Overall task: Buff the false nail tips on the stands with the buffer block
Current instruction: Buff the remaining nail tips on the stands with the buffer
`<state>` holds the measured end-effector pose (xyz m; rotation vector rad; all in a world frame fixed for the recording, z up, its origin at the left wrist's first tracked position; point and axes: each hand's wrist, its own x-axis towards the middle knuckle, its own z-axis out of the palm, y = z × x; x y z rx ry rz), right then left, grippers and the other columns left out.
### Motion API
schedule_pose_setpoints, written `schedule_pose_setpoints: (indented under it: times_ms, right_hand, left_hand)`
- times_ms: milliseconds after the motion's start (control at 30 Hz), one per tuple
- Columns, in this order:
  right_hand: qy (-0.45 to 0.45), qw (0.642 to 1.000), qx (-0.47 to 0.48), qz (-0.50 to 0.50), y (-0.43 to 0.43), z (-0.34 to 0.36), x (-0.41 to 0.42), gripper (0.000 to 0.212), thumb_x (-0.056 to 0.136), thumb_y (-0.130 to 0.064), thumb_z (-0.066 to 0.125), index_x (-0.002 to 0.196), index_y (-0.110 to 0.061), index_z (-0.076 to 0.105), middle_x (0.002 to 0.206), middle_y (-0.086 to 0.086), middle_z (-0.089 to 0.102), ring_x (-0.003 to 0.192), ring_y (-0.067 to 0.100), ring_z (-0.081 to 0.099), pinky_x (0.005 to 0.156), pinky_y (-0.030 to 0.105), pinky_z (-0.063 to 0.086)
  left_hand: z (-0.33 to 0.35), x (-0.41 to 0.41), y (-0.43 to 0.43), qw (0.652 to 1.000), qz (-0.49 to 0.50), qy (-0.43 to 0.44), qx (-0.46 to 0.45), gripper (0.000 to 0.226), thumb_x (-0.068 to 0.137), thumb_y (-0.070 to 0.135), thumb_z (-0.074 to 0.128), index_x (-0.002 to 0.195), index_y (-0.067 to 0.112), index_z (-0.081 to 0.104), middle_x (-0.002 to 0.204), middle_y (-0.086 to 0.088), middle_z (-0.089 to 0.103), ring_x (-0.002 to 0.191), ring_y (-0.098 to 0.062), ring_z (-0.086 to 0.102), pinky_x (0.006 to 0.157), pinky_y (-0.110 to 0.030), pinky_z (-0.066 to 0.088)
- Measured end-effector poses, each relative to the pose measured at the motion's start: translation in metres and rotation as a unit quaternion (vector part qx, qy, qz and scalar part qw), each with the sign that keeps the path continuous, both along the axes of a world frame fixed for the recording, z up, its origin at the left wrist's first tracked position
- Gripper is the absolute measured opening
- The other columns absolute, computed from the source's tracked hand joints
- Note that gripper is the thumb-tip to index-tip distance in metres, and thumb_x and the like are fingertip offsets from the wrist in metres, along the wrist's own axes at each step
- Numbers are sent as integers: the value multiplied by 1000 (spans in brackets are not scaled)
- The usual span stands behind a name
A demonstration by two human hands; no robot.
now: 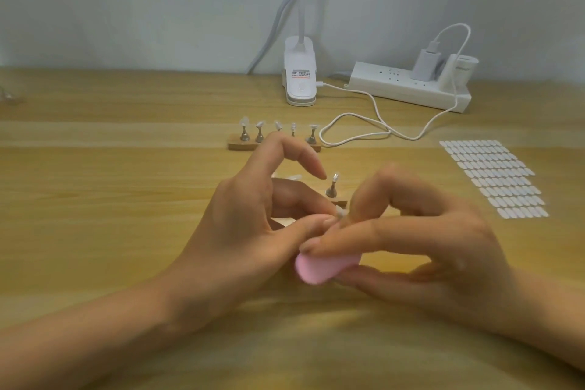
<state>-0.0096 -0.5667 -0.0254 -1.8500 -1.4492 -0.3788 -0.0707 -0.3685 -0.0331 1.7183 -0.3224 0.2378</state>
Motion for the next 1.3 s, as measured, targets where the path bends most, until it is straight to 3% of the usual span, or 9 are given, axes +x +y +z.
schedule_pose_setpoints:
  times_ms: [100, 200, 300, 433, 533, 667, 833, 967, 1300]
  right_hand:
    - [27, 999, 32, -31, -2, 4, 4, 24, 86, -20, 75, 110, -21, 69, 89, 3, 56, 82, 13, 59, 76, 27, 49]
    - [-3, 1000, -3, -2, -1, 1, 0, 20, 87, -21, 76, 107, -22, 73, 89, 0, 57, 83, 9, 58, 80, 20, 46]
    - [-5, 1000, 18, -17, -1, 4, 2, 24, 87, -20, 75, 110, -20, 69, 90, 2, 56, 83, 9, 58, 79, 19, 46]
    - [-5, 1000, -13, -4, -1, 3, 1, 21, 85, -20, 79, 105, -19, 74, 89, -2, 54, 82, 7, 57, 80, 15, 43]
    - [-2, 1000, -2, -1, -1, 5, -2, 20, 87, -22, 75, 107, -21, 71, 88, -1, 54, 81, 11, 58, 76, 20, 47]
    - [-2, 999, -11, 39, 0, 4, -9, 19, 87, -22, 77, 105, -20, 73, 88, 0, 56, 83, 10, 58, 80, 20, 46]
    - [22, 999, 26, -25, -2, 7, 2, 26, 85, -19, 75, 110, -19, 68, 90, 1, 54, 82, 9, 58, 77, 21, 47]
    - [-29, 999, -15, -8, -3, 4, -2, 21, 85, -22, 79, 106, -20, 74, 87, -1, 54, 83, 7, 55, 81, 16, 42]
    - [-2, 1000, 8, -21, -4, 8, 0, 25, 86, -22, 74, 110, -20, 68, 88, 0, 55, 82, 6, 55, 77, 18, 45]
  left_hand:
    - [0, 1, 0, 1000, -18, 2, -13, 35, 82, 18, 74, 100, 27, 46, 80, -3, 77, 67, -21, 74, 41, -27, 47]
    - [1, 1, 0, 1000, -15, 12, -17, 35, 79, 16, 74, 100, 29, 49, 78, -1, 76, 65, -17, 73, 45, -28, 51]
    - [1, 0, 0, 999, -35, 18, -37, 34, 82, 17, 75, 101, 26, 47, 80, -7, 76, 69, -26, 75, 41, -27, 49]
    - [2, 0, 0, 998, -37, 32, -37, 34, 77, 20, 73, 100, 27, 49, 78, -4, 76, 58, -22, 71, 43, -32, 53]
    - [2, 2, 1, 998, -33, 34, -48, 33, 79, 15, 75, 95, 28, 50, 77, -4, 76, 55, -18, 69, 42, -27, 50]
    - [3, 1, 1, 998, -37, 35, -44, 35, 76, 22, 77, 98, 26, 49, 78, -3, 76, 65, -15, 73, 51, -24, 52]
    - [3, 0, 0, 996, -60, 33, -49, 35, 83, 16, 76, 97, 26, 46, 81, -10, 76, 69, -26, 75, 40, -27, 48]
    - [3, -1, 1, 996, -48, 40, -56, 33, 78, 20, 74, 97, 27, 49, 78, -6, 75, 62, -17, 72, 44, -32, 53]
    - [2, 1, 2, 995, -70, 39, -57, 33, 82, 17, 75, 98, 25, 47, 80, -11, 75, 68, -26, 75, 42, -26, 48]
